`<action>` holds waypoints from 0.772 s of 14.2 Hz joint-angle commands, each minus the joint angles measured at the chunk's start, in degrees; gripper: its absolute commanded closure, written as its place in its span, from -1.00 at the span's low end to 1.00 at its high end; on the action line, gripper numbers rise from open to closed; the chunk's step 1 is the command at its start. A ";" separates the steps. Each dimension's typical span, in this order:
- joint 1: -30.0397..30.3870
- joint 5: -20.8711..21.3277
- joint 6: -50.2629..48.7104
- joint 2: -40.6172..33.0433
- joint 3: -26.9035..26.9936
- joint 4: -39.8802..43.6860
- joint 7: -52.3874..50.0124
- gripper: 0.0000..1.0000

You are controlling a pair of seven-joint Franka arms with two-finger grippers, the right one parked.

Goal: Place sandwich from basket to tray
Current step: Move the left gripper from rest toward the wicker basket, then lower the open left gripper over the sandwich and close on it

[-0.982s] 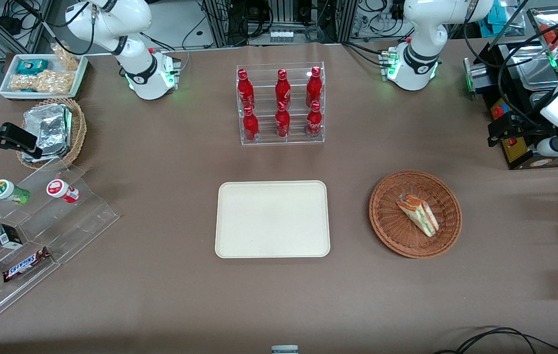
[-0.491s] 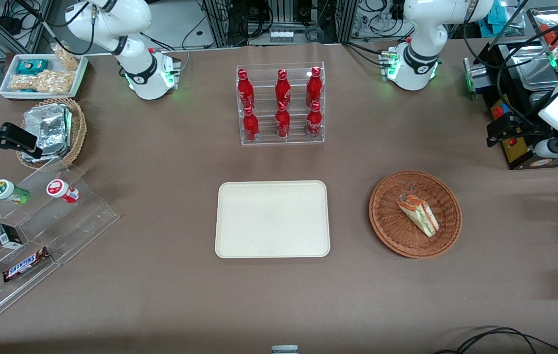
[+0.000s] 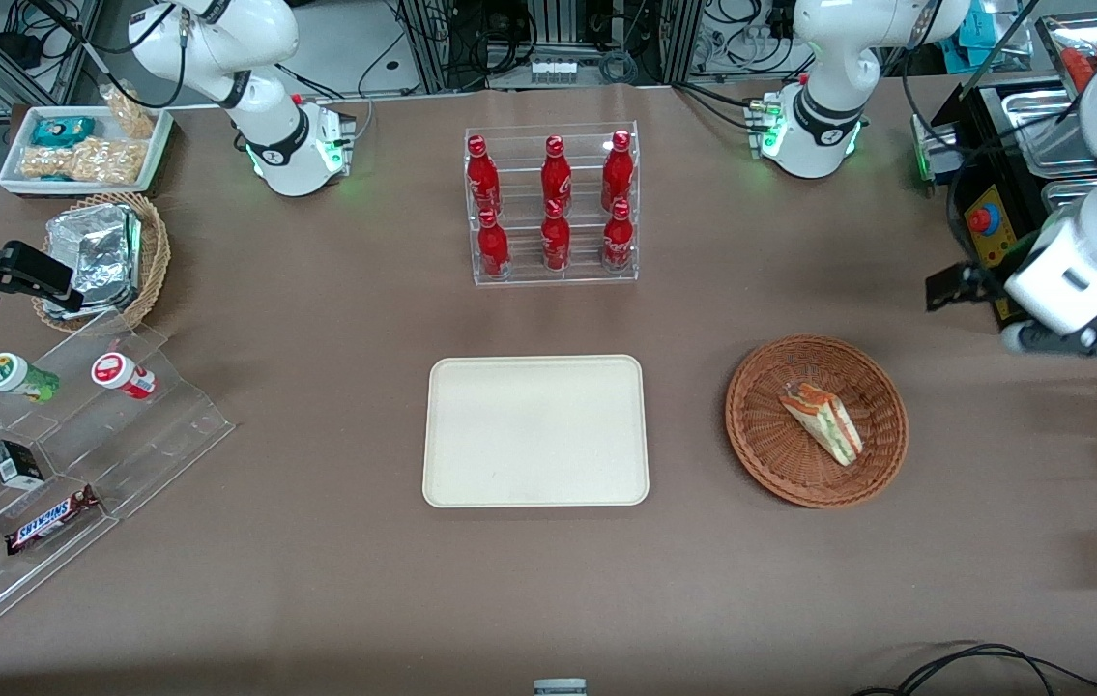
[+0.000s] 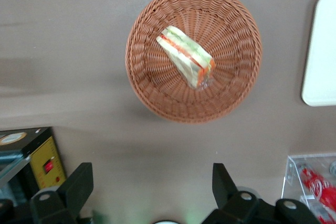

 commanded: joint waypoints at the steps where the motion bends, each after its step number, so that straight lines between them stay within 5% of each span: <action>1: -2.02 1.04 6.73 2.96 0.09 -3.33 -8.14 -1.00; 4: -4.13 5.25 12.62 7.62 0.09 -3.43 -21.48 -1.00; 8: -6.77 5.27 19.05 12.98 0.00 -3.61 -46.27 -1.00; 11: -6.78 2.64 24.74 13.96 0.00 -7.10 -53.00 -1.00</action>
